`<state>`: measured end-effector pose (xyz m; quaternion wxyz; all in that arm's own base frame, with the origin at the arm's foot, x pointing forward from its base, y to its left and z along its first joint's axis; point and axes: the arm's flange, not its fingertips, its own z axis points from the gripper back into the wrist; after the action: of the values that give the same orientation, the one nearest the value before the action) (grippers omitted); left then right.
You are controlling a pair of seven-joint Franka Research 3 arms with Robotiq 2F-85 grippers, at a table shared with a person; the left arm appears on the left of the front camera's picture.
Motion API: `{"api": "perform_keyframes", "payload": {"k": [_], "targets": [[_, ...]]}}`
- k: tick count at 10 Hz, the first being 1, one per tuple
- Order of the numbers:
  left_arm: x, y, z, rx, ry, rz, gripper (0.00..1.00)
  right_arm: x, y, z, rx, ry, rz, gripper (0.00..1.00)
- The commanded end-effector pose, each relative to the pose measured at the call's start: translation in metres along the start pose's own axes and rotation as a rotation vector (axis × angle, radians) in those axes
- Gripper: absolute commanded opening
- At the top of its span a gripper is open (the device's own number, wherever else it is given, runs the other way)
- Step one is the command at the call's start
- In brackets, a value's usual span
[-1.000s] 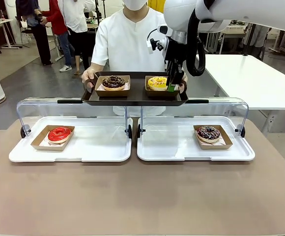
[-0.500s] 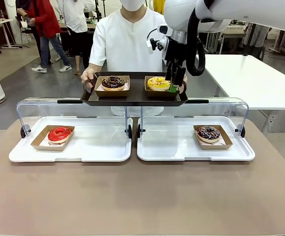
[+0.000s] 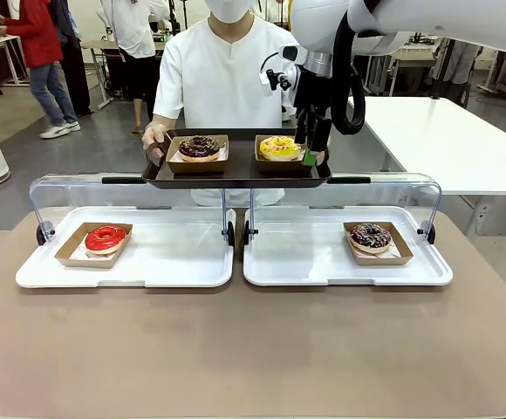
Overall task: Provide the desired donut to the person.
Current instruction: Place the picked Paper togo box onto the Handle tray extended by the person.
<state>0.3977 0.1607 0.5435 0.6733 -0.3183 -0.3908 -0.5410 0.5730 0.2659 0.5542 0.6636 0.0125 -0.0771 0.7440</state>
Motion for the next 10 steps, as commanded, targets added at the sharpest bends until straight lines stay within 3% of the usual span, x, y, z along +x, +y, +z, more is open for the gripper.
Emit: {"api": "perform_keyframes", "payload": {"k": [1, 5, 8, 9, 10], "targets": [[0.000, -0.002, 0.002, -0.003, 0.013, -0.001, 1.00, -0.001, 0.055, 0.028, -0.015, 0.072, -0.008, 1.00], [0.000, -0.002, 0.002, -0.003, 0.013, -0.001, 1.00, -0.042, 0.141, 0.035, -0.102, 0.057, -0.035, 1.00], [0.000, -0.002, 0.002, -0.003, 0.013, -0.001, 1.00, -0.059, 0.153, 0.029, -0.126, -0.009, -0.004, 1.00], [0.000, -0.002, 0.002, -0.003, 0.013, -0.001, 1.00, -0.052, 0.147, 0.043, -0.097, 0.063, -0.057, 1.00], [0.000, -0.002, 0.002, -0.003, 0.013, -0.001, 1.00, -0.052, 0.147, 0.043, -0.097, 0.063, -0.057, 1.00]]}}
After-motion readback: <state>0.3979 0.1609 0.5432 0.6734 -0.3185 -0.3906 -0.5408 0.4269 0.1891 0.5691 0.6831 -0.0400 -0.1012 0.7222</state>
